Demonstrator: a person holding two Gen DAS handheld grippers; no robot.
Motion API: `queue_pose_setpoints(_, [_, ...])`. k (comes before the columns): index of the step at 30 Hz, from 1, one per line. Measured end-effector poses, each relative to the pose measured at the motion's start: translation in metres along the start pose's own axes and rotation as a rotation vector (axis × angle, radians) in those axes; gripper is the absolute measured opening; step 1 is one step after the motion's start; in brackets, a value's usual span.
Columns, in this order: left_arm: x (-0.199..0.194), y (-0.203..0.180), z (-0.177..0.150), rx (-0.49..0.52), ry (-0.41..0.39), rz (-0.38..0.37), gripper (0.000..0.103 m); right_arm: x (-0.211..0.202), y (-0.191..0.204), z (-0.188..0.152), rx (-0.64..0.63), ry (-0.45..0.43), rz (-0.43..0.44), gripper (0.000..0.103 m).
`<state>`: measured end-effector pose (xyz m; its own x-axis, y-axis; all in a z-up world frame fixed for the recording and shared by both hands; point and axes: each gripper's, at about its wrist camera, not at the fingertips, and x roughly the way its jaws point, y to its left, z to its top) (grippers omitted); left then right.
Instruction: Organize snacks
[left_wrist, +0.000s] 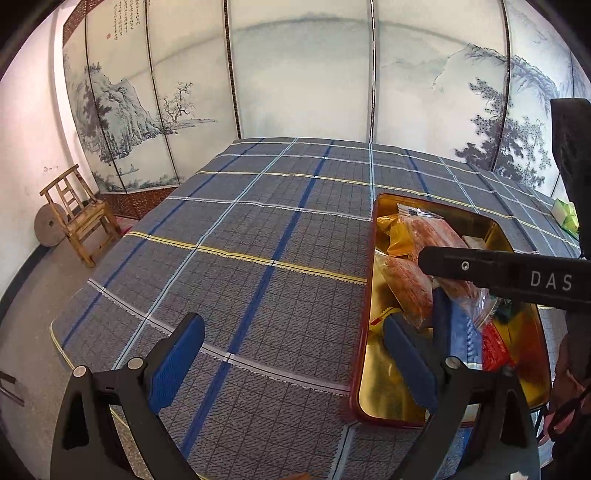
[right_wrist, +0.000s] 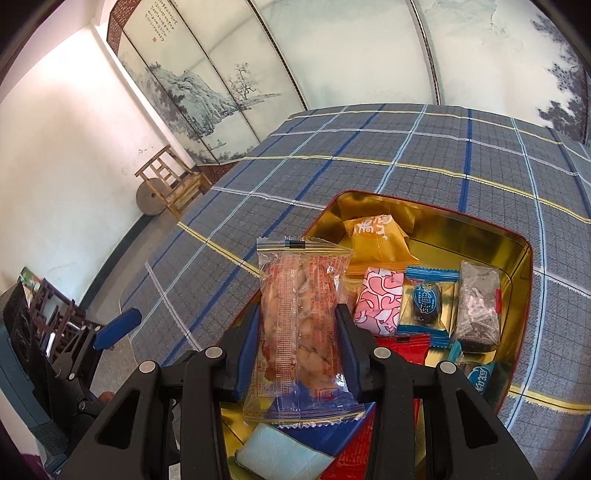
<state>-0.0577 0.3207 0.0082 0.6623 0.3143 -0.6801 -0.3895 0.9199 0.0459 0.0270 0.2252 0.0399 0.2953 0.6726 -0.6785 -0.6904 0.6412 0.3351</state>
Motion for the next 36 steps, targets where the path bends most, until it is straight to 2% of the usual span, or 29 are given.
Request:
queue_pose_setpoints(13, [-0.003,-0.008,0.0,0.041,-0.011,-0.016,0.096,0.002,0.0,0.002,0.008,-0.005,-0.012,0.042])
queue_pose_setpoints(22, [-0.019,-0.01,0.002,0.052,-0.047,-0.002,0.096,-0.024,0.005,-0.002,-0.004,-0.097,0.008,0.043])
queue_pose_setpoints(29, [-0.056,-0.015,0.005,0.062,-0.15,0.055,0.098,-0.078,0.025,-0.033,-0.104,-0.243,-0.071,0.057])
queue_pose_setpoints(36, [-0.104,-0.019,0.014,0.038,-0.27,0.077,0.102,-0.127,0.03,-0.055,-0.122,-0.326,-0.095,0.062])
